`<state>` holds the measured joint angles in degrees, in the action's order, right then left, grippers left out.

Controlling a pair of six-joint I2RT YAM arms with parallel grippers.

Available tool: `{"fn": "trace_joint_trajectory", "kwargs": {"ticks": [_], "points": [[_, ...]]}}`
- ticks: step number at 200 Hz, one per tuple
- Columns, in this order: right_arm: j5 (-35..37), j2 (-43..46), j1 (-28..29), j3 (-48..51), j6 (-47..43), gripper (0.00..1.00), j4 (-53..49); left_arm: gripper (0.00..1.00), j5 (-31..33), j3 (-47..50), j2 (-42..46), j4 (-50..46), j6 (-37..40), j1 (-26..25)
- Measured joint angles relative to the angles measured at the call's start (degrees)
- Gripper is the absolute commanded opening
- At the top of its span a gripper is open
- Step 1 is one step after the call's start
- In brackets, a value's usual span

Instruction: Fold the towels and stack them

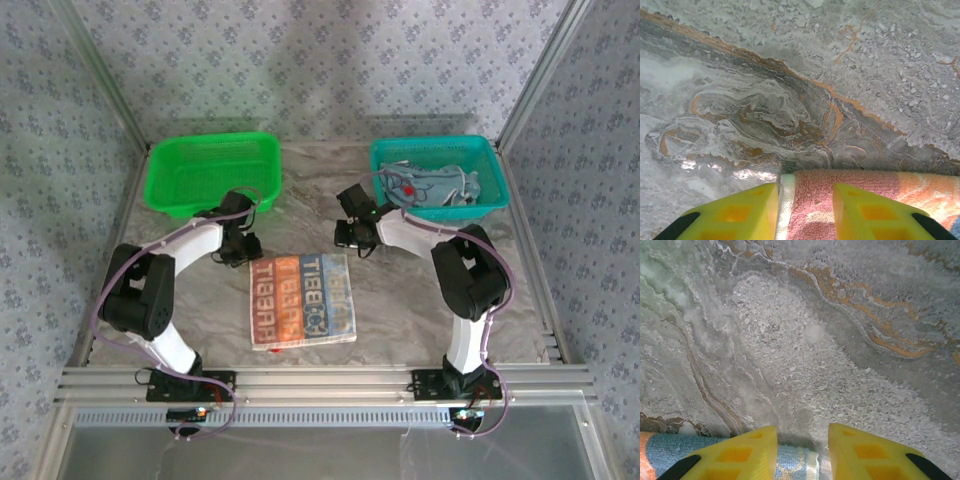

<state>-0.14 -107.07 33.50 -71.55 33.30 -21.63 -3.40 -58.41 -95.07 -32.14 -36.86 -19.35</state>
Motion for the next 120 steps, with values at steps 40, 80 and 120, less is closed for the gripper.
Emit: {"fn": "trace_joint_trajectory", "kwargs": {"ticks": [40,80,120], "points": [[-0.9,-1.2,0.0,0.0,2.4,0.34,0.0,0.36,-0.2,0.2,-2.1,0.2,-0.3,0.0],[-1.2,-2.5,0.2,0.1,3.7,0.34,0.0,0.36,-0.2,0.8,-3.3,0.7,-0.3,0.0],[-1.1,-3.2,0.5,1.0,4.7,0.36,0.0,0.34,-0.2,0.8,-3.4,0.8,-0.3,0.0]]}}
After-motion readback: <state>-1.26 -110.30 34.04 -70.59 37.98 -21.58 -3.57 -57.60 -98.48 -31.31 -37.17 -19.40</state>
